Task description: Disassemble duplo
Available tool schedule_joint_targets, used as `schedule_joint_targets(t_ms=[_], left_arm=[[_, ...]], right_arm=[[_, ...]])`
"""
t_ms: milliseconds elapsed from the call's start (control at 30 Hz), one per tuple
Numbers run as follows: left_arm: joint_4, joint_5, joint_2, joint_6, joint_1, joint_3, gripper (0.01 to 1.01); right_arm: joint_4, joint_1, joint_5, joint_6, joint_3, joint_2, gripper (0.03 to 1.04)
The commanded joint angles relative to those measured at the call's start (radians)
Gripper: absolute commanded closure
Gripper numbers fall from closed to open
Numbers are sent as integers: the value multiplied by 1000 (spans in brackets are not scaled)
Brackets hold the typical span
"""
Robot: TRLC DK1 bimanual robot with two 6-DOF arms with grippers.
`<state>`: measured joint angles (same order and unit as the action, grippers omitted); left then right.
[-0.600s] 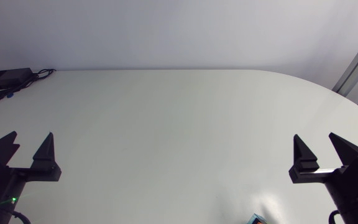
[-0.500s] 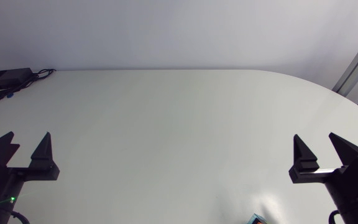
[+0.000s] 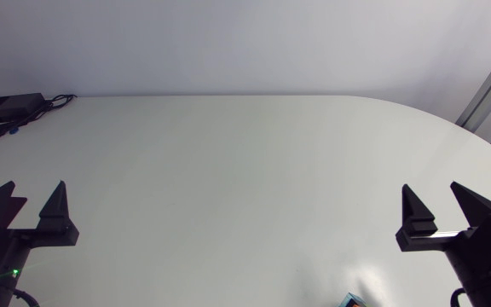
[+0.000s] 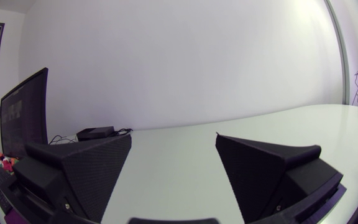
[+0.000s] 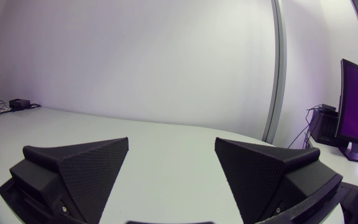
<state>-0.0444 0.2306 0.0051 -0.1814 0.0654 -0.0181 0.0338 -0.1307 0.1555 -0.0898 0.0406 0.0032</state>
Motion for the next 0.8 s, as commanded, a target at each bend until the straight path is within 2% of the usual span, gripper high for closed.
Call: schedule_joint_targets(t_ms=[0,200,467,633,767], left_arm=[[-14,-11,-19,23,1,23,87],[18,-11,-19,23,1,-37,105],[87,-11,13,39,27,-157,121],[136,-11,124,43,51,-264,174],[186,-11,237,57,94,-359,177]], right_arm=[[0,-9,-13,9,-45,-9,66],[-8,-53,-37,9,-22,-9,66],[-75,-60,-33,9,87,11,66],[-135,-60,-16,13,196,80,66],[-160,-63,-14,36,272,152,66]])
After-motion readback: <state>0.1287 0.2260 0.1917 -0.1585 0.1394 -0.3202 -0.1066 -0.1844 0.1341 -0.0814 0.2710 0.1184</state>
